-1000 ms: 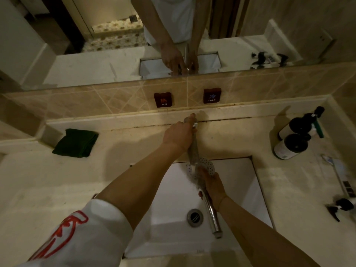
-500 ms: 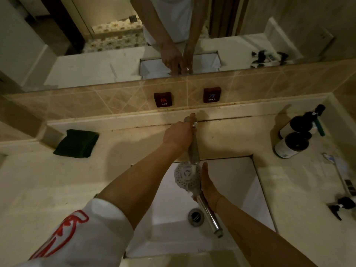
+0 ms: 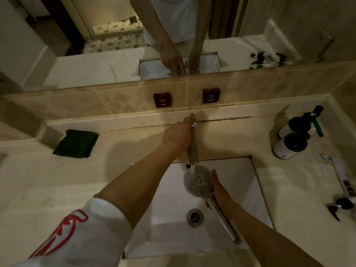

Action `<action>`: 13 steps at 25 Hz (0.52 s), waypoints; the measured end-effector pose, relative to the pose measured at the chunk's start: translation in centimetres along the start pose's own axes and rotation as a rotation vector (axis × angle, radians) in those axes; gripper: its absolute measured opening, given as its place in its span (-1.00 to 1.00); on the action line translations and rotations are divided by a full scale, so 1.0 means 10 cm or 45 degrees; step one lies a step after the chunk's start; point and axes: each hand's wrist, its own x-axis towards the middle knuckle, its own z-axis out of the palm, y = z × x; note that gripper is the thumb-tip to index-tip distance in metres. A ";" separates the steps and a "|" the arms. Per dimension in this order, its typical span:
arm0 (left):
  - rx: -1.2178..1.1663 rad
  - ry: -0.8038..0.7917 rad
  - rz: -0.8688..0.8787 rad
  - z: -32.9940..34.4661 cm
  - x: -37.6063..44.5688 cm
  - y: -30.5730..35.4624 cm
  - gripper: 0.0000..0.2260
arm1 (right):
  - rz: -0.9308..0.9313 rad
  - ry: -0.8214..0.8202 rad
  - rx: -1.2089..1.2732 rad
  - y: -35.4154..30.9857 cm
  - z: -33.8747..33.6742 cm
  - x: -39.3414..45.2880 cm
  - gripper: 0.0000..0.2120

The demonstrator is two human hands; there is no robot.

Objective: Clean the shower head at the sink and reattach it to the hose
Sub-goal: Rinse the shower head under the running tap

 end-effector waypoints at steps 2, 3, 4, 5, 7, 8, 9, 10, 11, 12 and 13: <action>-0.005 -0.001 0.003 0.00 0.01 0.00 -0.56 | -0.005 0.029 0.102 0.01 -0.04 -0.01 -0.24; -0.004 -0.001 0.007 0.00 0.01 -0.01 -0.56 | -0.010 0.029 0.123 0.00 -0.04 0.00 -0.22; -0.001 -0.001 0.010 0.00 0.01 -0.01 -0.56 | -0.012 0.014 0.134 -0.02 -0.01 -0.01 -0.21; 0.002 -0.003 0.008 0.01 0.01 0.00 -0.56 | -0.004 -0.001 0.135 -0.04 0.01 -0.01 -0.19; -0.001 -0.005 0.001 0.00 0.01 0.00 -0.56 | 0.031 -0.041 0.131 -0.07 0.09 -0.02 -0.17; -0.004 -0.004 0.001 0.00 0.01 0.00 -0.56 | 0.040 -0.060 0.134 -0.09 0.13 -0.04 -0.18; -0.004 -0.006 0.000 0.00 0.01 0.00 -0.56 | 0.058 -0.070 0.137 -0.09 0.17 -0.04 -0.19; -0.002 -0.008 -0.001 -0.01 0.00 0.00 -0.55 | 0.083 -0.084 0.146 -0.10 0.21 -0.05 -0.19; 0.002 -0.011 -0.001 -0.01 0.00 0.01 -0.55 | 0.111 -0.085 0.157 -0.11 0.25 -0.04 -0.17; 0.008 -0.014 0.000 -0.02 -0.01 0.01 -0.55 | 0.138 -0.084 0.170 -0.12 0.30 -0.04 -0.15; 0.017 -0.014 0.001 -0.02 -0.01 0.02 -0.55 | 0.162 -0.078 0.168 -0.14 0.33 -0.03 -0.11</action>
